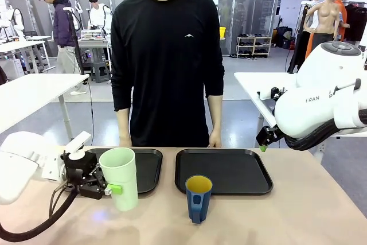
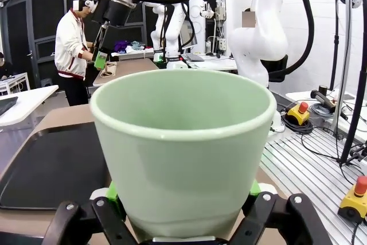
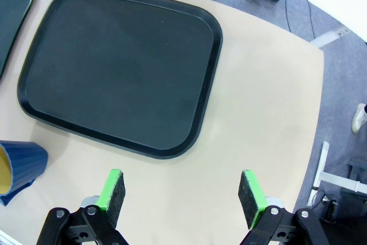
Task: Sort and store the cups by type.
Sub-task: Pick up the Reusable plastic cup, then place the picked Reusable plastic cup into the Flat Tray indicated by the person.
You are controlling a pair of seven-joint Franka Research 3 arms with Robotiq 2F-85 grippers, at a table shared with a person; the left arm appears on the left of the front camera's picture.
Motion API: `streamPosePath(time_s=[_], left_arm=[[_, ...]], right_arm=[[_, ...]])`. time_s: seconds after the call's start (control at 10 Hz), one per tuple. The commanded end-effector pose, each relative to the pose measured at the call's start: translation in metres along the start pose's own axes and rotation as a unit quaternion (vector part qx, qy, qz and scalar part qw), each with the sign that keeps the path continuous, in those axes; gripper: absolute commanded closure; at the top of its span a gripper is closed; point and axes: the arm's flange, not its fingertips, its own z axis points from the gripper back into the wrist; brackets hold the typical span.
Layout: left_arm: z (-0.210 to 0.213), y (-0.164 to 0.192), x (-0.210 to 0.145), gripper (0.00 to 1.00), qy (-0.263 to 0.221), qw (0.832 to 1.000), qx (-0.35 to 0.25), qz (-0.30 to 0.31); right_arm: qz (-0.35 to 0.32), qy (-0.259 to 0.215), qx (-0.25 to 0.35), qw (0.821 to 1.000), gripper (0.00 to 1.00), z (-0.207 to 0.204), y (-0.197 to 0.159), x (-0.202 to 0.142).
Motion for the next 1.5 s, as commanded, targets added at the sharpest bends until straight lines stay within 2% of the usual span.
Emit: streamPosePath(time_s=[0.0, 1.4], left_arm=[[-0.0015, 0.001, -0.0007, 0.68, -0.003, 1.0, 0.003, -0.002], [-0.0015, 0.001, -0.0007, 0.68, -0.003, 1.0, 0.003, -0.002]], right_arm=[[-0.001, -0.001, 0.0, 1.0, 0.0, 0.0004, -0.0013, -0.0004], [-0.001, -0.001, 0.0, 1.0, 0.0, 0.0004, -0.0013, -0.0004]])
